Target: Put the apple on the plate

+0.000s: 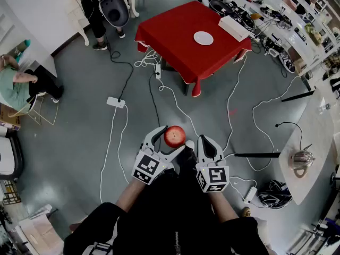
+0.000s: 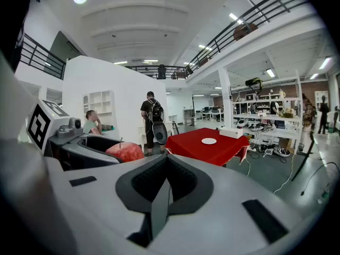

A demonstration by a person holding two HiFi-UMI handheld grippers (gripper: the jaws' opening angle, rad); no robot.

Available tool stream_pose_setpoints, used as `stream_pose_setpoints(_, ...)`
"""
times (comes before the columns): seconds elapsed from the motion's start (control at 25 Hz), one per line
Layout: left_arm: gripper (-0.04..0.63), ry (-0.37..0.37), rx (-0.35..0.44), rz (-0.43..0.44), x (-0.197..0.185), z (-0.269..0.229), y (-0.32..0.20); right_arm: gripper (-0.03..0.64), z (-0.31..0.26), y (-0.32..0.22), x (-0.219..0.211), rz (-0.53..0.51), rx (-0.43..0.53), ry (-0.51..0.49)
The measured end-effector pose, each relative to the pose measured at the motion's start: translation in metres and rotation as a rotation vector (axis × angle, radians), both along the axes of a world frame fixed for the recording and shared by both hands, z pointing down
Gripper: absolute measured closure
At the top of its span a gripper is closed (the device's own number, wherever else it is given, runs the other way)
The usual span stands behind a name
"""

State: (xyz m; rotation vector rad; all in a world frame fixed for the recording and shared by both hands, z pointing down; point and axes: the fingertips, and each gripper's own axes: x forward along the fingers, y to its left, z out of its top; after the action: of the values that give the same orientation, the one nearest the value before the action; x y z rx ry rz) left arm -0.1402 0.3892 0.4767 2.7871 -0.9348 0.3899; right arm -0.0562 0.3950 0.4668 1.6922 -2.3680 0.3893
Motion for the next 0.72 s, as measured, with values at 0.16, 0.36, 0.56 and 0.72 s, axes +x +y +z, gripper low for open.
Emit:
stream_pose_setpoints(0.16, 0.227, -0.003, -0.007, 0.003, 0.003, 0.002, 0.003, 0.607, -0.003, 0.002, 0.002, -0.001, 0.018, -0.021)
stream_pose_setpoints(0.36, 0.227, -0.005, -0.015, 0.011, 0.007, 0.005, 0.006, 0.606, -0.005, 0.004, 0.006, 0.004, 0.033, -0.026)
stream_pose_setpoints(0.56, 0.227, -0.007, -0.019, 0.018, 0.01, 0.007, 0.008, 0.606, -0.004, 0.006, 0.008, 0.005, 0.029, -0.022)
stream_pose_setpoints(0.72, 0.227, -0.013, -0.022, 0.021, 0.012, 0.007, 0.008, 0.606, -0.001, 0.006, 0.011, 0.017, 0.015, -0.028)
